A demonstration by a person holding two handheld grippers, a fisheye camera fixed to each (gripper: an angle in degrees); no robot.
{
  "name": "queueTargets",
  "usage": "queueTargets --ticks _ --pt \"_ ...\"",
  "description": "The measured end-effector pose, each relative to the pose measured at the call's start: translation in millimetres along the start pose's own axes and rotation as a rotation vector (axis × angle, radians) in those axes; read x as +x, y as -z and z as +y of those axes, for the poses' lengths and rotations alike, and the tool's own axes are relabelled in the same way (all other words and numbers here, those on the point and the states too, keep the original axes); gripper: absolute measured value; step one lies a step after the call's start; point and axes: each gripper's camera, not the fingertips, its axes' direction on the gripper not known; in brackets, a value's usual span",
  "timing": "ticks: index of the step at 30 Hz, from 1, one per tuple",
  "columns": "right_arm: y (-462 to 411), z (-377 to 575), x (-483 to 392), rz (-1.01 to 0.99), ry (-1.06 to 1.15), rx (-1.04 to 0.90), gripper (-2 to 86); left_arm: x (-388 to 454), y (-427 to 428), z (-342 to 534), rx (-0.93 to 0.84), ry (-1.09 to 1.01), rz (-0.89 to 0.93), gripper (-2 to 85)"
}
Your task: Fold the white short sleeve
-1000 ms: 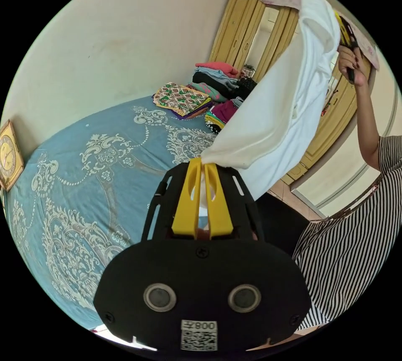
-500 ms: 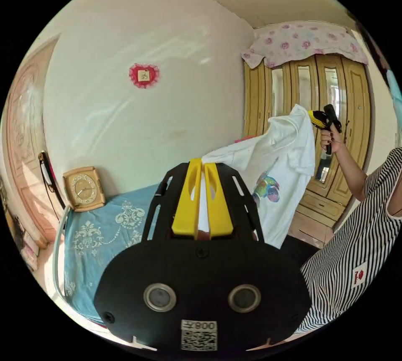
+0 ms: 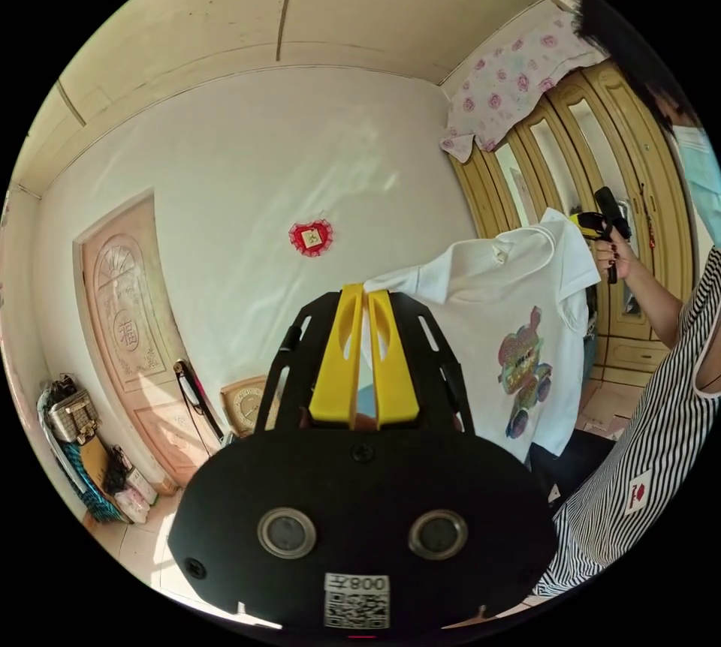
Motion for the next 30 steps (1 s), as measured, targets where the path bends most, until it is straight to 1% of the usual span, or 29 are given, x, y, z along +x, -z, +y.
queueTargets --ticks 2,8,11,16,21,24,30 --pt "0.8 2.2 -22.8 -0.013 0.039 0.001 0.1 -0.6 35.0 -4.8 0.029 -0.009 -0.024 0.9" --pt "-3.8 8.9 -74.9 -0.059 0.154 0.031 0.1 -3.6 102.0 -10.4 0.082 -0.048 -0.113 0.7" --pt "-13.5 12.4 -94.1 -0.076 0.205 0.036 0.1 -5.7 124.0 -6.1 0.109 -0.057 -0.150 0.7" --pt "-40.4 20.0 -109.9 -0.074 0.247 0.021 0.2 -11.0 136.0 10.6 0.135 -0.059 -0.179 0.8" --pt "-75.7 31.5 -103.3 -0.078 0.234 0.010 0.1 -22.6 114.1 33.7 0.130 -0.046 -0.162 0.8" --pt "-101.1 40.6 -91.3 -0.075 0.225 0.012 0.1 -33.2 82.4 49.0 0.109 -0.038 -0.154 0.7" --pt "-165.5 53.3 -38.4 -0.050 0.180 -0.003 0.1 -61.6 -22.4 73.3 0.026 -0.017 -0.123 0.8"
